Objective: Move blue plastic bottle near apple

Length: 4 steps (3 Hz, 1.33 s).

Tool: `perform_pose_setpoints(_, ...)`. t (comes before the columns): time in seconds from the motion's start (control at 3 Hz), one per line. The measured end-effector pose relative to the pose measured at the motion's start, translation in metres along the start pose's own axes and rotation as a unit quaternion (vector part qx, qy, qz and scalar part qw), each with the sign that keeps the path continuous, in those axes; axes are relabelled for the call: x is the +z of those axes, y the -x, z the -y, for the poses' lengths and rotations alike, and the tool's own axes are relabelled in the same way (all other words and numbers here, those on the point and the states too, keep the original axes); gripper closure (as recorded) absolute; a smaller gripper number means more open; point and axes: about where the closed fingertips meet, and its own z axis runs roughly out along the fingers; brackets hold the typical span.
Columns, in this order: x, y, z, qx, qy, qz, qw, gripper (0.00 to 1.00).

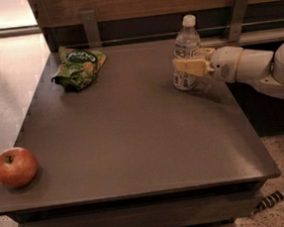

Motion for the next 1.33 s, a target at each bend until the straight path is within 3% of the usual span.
perform_pose_setpoints(0.33,0.003,-0.001,-0.001,0.005,0.001,-0.01,0.9999,1.0)
perform_pose_setpoints(0.67,0.0,0.015,-0.025,0.009,-0.007,-0.018,0.9998,1.0)
perform_pose_setpoints(1.0,-0.008,0.04,-0.085,-0.002,-0.007,-0.023,0.9997,1.0)
perform_pose_setpoints(1.33,-0.009,0.057,-0.126,-0.007,0.015,-0.02,0.9997,1.0)
